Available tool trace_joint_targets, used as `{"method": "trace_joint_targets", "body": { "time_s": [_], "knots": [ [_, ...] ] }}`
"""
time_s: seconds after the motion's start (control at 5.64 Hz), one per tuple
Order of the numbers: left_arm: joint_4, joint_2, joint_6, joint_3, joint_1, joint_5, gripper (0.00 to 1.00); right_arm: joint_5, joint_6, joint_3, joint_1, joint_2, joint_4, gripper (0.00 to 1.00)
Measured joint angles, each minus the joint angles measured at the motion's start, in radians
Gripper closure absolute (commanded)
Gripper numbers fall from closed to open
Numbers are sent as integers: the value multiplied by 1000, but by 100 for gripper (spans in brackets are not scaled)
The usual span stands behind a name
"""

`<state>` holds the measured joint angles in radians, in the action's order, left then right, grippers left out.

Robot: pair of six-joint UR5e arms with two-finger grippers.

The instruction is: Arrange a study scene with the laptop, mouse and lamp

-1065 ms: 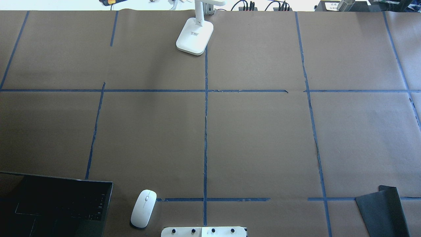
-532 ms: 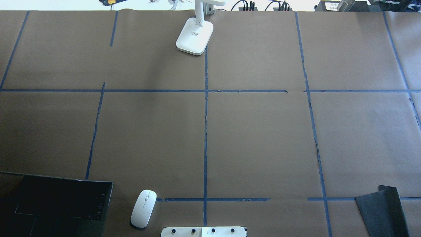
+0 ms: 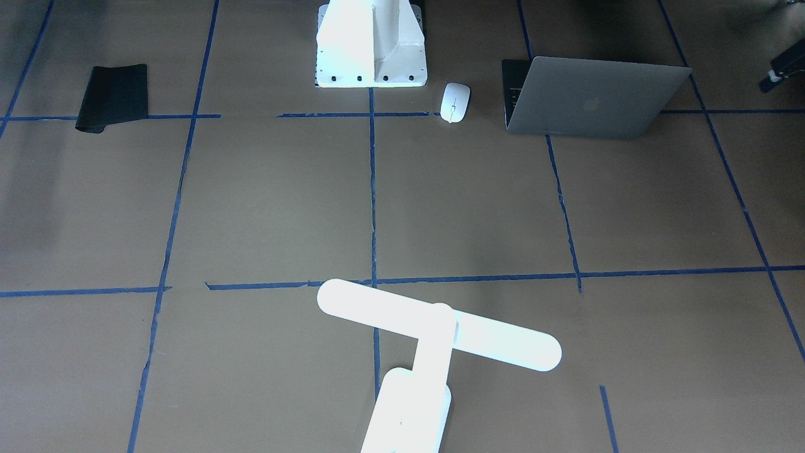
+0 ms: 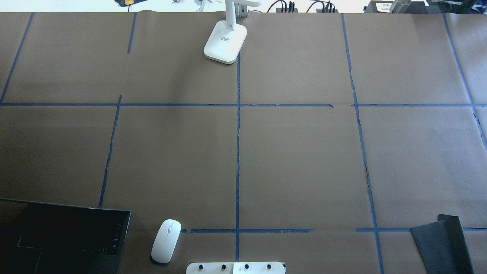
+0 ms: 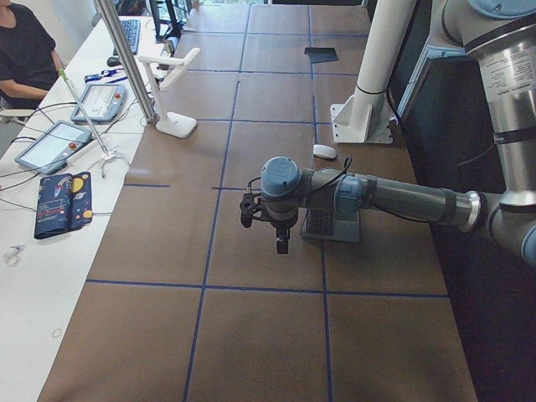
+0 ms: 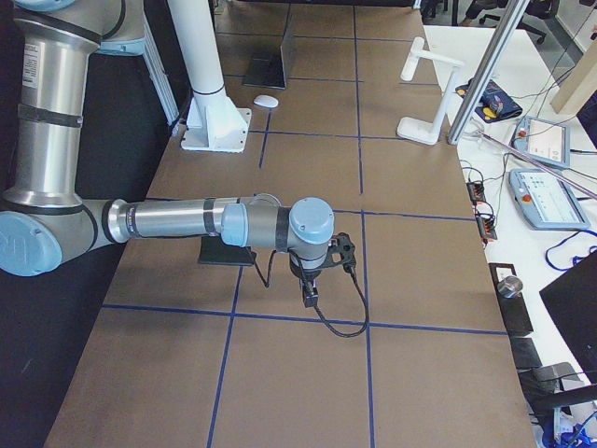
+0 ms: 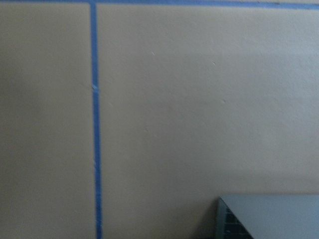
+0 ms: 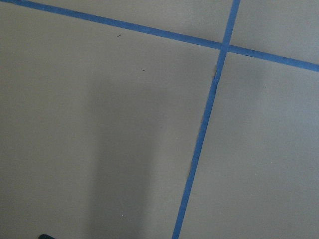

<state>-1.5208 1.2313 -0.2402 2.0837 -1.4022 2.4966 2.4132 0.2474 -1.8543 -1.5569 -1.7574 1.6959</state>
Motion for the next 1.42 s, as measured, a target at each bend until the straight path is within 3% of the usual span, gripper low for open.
{"method": "trace_joint_targets", "body": {
  "time_s": [0.53, 1.06, 1.42],
  "knots": [
    [-7, -37, -511, 246, 227, 4, 0, 24, -5, 3, 1, -10, 1, 0],
    [-44, -60, -914, 338, 350, -10, 0, 77, -8, 12, 1, -24, 0, 0],
    [-133, -43, -1302, 340, 529, -182, 0, 88, -8, 12, 1, -28, 0, 0]
  ]
}}
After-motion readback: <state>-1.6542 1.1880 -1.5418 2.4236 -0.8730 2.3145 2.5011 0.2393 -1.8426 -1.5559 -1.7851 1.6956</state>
